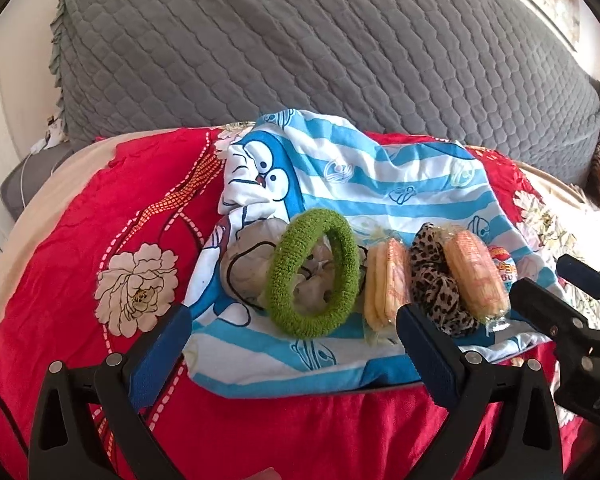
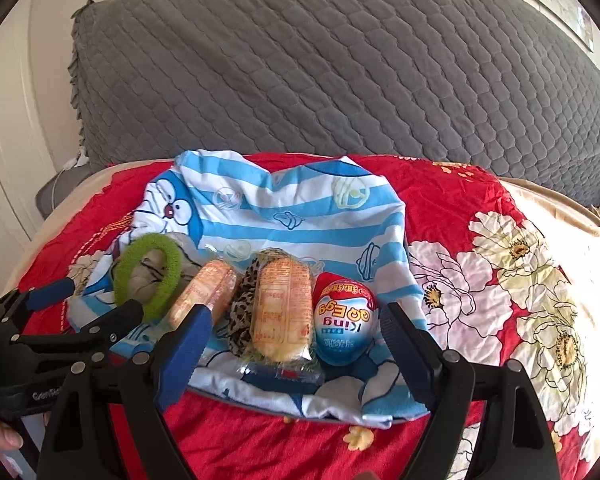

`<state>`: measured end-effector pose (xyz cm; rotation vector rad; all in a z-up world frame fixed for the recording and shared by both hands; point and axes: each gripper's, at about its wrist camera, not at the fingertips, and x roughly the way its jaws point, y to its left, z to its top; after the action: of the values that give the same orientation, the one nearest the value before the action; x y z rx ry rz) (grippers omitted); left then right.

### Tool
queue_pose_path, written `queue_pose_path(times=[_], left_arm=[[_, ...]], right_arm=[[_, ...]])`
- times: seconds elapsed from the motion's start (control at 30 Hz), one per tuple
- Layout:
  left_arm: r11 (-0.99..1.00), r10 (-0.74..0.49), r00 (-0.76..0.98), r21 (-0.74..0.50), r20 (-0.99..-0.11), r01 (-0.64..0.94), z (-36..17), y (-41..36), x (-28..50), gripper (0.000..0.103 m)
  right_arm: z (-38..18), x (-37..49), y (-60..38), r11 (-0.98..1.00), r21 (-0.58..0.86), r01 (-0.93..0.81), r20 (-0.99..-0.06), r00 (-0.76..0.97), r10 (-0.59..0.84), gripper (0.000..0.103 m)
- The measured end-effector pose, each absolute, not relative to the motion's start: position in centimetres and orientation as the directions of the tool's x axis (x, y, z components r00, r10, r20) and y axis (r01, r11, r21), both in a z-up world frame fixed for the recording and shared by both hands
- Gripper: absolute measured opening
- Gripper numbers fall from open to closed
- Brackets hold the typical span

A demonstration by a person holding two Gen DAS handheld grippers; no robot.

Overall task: Organize objects
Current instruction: 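Withdraw both open tools back from the gray tray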

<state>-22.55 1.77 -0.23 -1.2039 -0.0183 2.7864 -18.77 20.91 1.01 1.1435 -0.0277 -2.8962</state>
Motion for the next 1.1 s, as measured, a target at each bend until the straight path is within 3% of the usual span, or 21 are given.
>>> queue_pose_path(times=[1.1], left_arm=[[-0.995, 0.094, -0.709, -0.036, -0.699, -0.097, 2.4, 0.9, -16.4, 0.102]], right_arm=[[3.6, -11.2, 20.5, -0.999, 0.014, 0.033, -0.647, -0.762, -0.034, 0.088]])
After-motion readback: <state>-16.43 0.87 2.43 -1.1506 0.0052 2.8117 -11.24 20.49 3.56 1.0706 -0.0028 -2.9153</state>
